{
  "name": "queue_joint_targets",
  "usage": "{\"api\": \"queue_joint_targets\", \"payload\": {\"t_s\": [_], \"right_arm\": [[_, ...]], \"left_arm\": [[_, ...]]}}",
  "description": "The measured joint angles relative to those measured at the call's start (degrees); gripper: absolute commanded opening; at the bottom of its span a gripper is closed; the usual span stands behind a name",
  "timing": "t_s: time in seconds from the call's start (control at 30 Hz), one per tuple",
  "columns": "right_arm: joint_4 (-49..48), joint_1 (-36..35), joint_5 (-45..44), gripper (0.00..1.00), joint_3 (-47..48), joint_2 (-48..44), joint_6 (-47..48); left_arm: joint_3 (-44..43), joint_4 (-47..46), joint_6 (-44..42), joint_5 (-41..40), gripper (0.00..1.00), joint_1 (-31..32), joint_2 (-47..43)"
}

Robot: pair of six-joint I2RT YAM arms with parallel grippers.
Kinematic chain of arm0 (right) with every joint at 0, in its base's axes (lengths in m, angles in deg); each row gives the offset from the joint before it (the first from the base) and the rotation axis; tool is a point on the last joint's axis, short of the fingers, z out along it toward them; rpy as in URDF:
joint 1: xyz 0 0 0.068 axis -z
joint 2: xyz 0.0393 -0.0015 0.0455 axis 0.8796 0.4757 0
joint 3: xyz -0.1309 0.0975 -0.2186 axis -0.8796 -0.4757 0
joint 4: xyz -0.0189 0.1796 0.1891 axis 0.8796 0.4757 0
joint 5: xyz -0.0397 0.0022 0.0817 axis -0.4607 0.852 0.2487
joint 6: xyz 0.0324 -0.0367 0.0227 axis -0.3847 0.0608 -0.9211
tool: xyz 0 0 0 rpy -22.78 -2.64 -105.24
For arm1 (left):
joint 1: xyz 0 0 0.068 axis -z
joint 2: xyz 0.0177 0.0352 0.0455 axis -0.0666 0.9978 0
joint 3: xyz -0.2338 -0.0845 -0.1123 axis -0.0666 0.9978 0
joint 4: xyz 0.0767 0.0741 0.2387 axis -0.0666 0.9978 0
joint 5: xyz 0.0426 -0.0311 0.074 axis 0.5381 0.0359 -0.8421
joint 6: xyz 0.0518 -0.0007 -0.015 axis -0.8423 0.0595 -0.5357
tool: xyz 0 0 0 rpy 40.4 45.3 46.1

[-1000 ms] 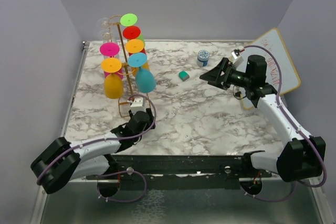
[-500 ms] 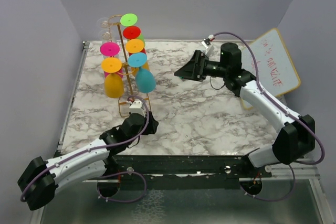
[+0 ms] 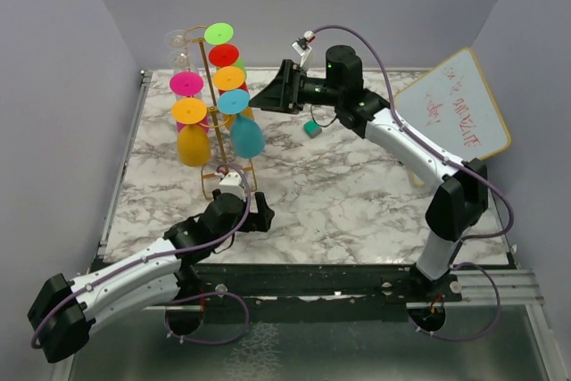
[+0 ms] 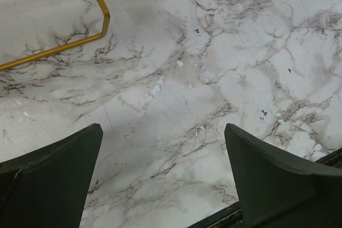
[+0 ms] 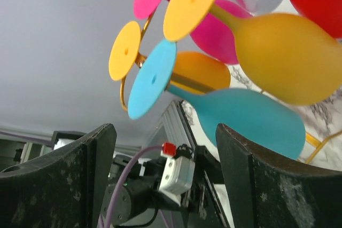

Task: Take the wine glass off the wine glass rack
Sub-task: Pick up the wine glass from the wine rack.

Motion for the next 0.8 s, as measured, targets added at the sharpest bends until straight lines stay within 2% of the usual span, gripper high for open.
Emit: {"api": "queue_joint_targets", "payload": {"t_s": [0.3,0.47,0.6,0.67,0.8], "right_arm": [[0.1,-1.6,-0.3,0.64,8.3,7.9,-2.4],[0.6,-2.2,-0.3,0.60,10.3,8.9,-2.9],[0.7,-2.3,-0.4,0.49,10.7,8.9,-3.3],[0.9,-2.3,-0.4,0.39,10.7,8.9,-3.5],[0.2,-2.3,-0.4,0.36,10.7,8.8,-4.3]], "left_arm": [[0.0,0.0,-1.1,-0.9,0.99,0.0,-4.0],[0.0,0.1,-1.8,-0.9,0.99,0.0,-4.0],[0.0,0.1,-1.9,-0.9,0.99,0.0,-3.7],[0.0,0.1,-1.9,-0.9,0.99,0.0,-3.4],[-0.1,0.2,-1.9,-0.9,0.99,0.0,-2.7]]}}
